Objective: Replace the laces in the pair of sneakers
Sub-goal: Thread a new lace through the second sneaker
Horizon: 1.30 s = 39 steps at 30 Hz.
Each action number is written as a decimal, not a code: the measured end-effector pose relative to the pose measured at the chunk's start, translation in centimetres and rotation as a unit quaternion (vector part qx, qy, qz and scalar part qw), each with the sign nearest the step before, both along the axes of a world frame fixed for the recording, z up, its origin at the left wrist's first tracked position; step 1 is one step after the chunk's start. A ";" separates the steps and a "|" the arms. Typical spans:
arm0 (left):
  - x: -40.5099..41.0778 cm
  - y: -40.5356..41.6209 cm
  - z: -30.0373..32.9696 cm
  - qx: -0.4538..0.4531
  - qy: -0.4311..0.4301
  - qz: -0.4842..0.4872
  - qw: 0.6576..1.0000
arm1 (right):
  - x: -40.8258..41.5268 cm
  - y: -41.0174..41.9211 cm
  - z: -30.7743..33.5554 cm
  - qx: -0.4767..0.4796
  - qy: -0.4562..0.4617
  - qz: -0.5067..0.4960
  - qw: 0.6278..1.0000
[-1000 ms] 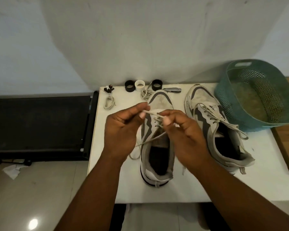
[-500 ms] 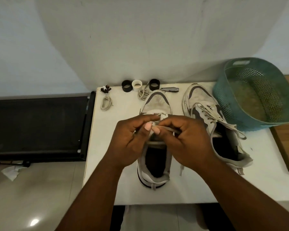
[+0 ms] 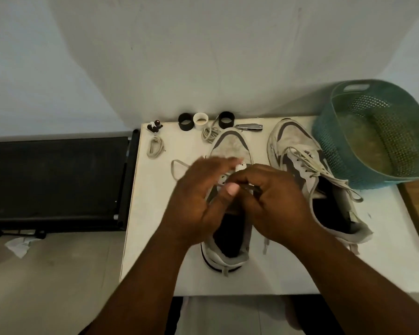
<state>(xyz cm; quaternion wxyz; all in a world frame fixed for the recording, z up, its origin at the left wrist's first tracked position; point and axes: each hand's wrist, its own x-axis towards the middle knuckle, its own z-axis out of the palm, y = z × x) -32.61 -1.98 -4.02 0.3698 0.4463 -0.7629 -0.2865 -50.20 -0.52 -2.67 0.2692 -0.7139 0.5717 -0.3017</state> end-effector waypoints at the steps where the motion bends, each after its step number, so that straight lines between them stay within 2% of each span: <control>1: -0.2 0.1 0.0 0.018 0.012 -0.038 0.999 | 0.1 0.1 0.0 -0.007 -0.014 0.000 1.000; 3: 0.0 -0.1 -0.1 0.028 0.032 -0.017 0.999 | 0.0 0.1 0.2 -0.009 -0.041 -0.039 0.998; 6: 1.2 -0.9 -0.3 -0.012 0.012 0.067 0.998 | -0.9 -0.4 0.2 -0.019 -0.090 -0.094 0.991; 11: 2.2 -1.3 -1.2 0.030 0.002 0.170 0.985 | -1.1 -0.9 -1.1 -0.009 -0.123 -0.119 0.985; 17: 2.5 -1.6 -2.5 0.021 -0.022 0.199 0.980 | -0.8 -1.5 -1.7 -0.023 -0.225 -0.223 0.948; 19: 2.2 -1.6 -2.4 0.004 -0.020 0.201 0.979 | -0.8 -1.6 -1.8 -0.026 -0.233 -0.213 0.948; 21: 1.6 -1.5 -2.0 -0.002 -0.009 0.146 0.989 | -0.4 -1.4 -1.8 0.006 -0.243 -0.164 0.956; 24: 0.5 -1.2 -1.6 0.040 0.034 0.014 0.999 | 0.2 -0.7 -1.5 0.012 -0.185 -0.060 0.981; 26: 0.2 -1.2 -1.6 0.082 0.084 -0.017 0.993 | 0.3 -0.6 -1.3 0.002 -0.157 -0.028 0.987; 31: 0.9 -1.6 -1.6 0.094 0.137 -0.019 0.986 | 0.7 -0.3 -1.0 -0.023 -0.137 -0.034 0.990; 35: 1.8 -1.8 -2.2 0.103 0.080 0.005 0.991 | 0.5 -0.4 -0.8 -0.035 -0.162 -0.105 0.981; 37: 2.0 -1.8 -2.4 0.105 0.091 0.036 0.990 | 0.2 -0.6 -0.6 -0.033 -0.129 -0.138 0.982; 39: 1.7 -1.9 -2.5 0.114 0.116 0.082 0.983 | -0.1 -0.7 -0.7 0.005 -0.047 -0.126 0.991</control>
